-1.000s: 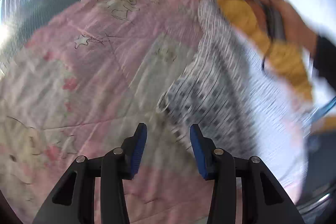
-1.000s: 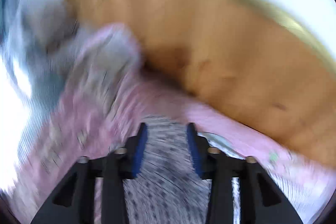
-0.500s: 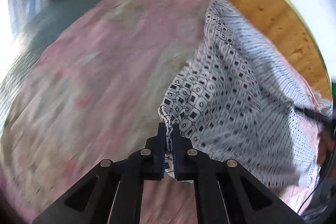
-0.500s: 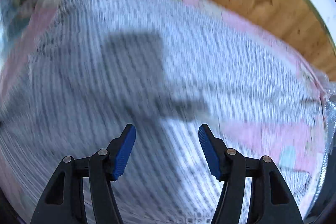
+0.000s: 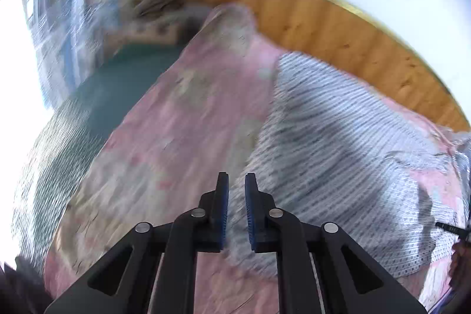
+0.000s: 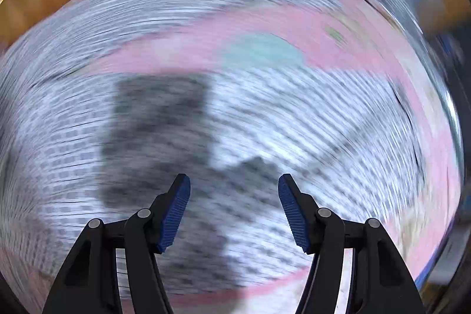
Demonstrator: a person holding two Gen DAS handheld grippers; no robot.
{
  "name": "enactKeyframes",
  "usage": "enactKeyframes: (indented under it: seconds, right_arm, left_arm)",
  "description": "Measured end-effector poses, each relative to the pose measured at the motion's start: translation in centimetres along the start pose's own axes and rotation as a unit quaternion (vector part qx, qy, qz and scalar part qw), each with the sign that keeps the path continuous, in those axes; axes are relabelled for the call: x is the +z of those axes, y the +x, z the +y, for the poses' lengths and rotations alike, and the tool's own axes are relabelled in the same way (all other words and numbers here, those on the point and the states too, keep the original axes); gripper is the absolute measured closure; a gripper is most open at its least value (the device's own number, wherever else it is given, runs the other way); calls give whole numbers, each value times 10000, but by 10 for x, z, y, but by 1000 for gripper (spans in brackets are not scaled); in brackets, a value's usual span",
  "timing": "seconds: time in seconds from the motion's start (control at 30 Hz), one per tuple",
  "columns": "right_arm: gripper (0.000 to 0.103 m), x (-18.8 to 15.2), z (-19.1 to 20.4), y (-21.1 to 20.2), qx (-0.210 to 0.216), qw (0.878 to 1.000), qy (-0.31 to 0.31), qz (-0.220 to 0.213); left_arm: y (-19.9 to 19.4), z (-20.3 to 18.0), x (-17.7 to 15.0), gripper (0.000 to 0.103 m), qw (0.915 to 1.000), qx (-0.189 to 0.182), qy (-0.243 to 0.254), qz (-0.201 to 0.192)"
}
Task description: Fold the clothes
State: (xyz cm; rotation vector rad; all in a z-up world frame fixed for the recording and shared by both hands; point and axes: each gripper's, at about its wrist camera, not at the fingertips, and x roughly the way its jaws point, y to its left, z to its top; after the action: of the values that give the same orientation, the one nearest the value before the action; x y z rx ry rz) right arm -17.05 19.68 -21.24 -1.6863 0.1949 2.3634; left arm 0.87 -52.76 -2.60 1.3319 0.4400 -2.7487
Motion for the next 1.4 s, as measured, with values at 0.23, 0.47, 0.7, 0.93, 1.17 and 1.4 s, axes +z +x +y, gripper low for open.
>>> enactKeyframes:
  seconds: [0.23,0.47,0.7,0.93,1.17,1.4]
  right_arm:
    - [43,-21,-113,-5,469,9926,1123,-2]
    - [43,2,-197,1,-61,9920,1252,-145]
    - [56,-21,-229,-1,-131,9933,1112,281]
    - [56,3,-219,19,-334,9975,630,18]
    - [48,7,-263,21,76,9866,1399,837]
    - [44,201,-267,-10,1262,9828,1338,-144]
  left_arm:
    - [86,-18,-56,79,9858,211,710,1506]
    - [78,-31,-69,78,9885,359,322,1436]
    - [92,-58,-73,76,9847,630,331,1594]
    - [142,-111,-64,76,9859,-125,572,1570]
    - [181,-92,-91,75,9760,354,490,2094]
    - [200,-95,-54,75,9763,15,-1039,1897]
